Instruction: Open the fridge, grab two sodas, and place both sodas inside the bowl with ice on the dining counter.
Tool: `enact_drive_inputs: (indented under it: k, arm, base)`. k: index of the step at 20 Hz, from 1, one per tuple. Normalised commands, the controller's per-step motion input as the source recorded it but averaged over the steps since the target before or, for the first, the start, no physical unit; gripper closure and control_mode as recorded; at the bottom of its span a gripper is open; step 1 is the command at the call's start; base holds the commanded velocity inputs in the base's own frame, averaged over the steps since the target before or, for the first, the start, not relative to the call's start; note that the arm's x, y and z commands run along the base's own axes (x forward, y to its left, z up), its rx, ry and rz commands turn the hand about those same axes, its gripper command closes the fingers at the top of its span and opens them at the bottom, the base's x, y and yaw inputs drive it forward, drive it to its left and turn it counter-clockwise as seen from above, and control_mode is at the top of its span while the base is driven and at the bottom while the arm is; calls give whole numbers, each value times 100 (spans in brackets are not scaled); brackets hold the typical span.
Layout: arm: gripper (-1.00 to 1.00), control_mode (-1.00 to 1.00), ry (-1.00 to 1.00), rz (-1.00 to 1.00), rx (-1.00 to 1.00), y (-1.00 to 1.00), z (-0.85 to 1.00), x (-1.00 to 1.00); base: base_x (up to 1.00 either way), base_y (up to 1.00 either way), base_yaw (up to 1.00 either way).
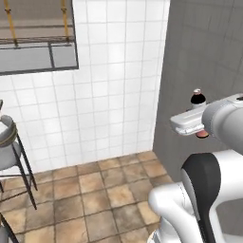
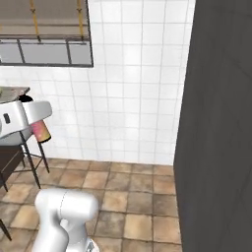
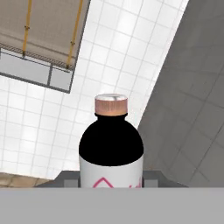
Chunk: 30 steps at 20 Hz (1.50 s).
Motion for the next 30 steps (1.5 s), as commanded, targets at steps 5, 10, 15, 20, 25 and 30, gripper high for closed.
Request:
enact_drive_inputs:
  k: [5,10,15,20,25,30]
  arm:
    - [100,100,0,0,0,0,0,0]
    - [100,100,0,0,0,0,0,0]
    - [100,100,0,0,0,0,0,0]
    - [100,100,0,0,0,0,0,0]
    - [100,100,0,0,0,0,0,0]
    - [100,100,0,0,0,0,0,0]
  base:
    - [100,-19,41]
    - [100,-24,40]
    - [100,-26,40]
    - [94,-24,42]
    - [52,-26,51]
    - [43,-6,60]
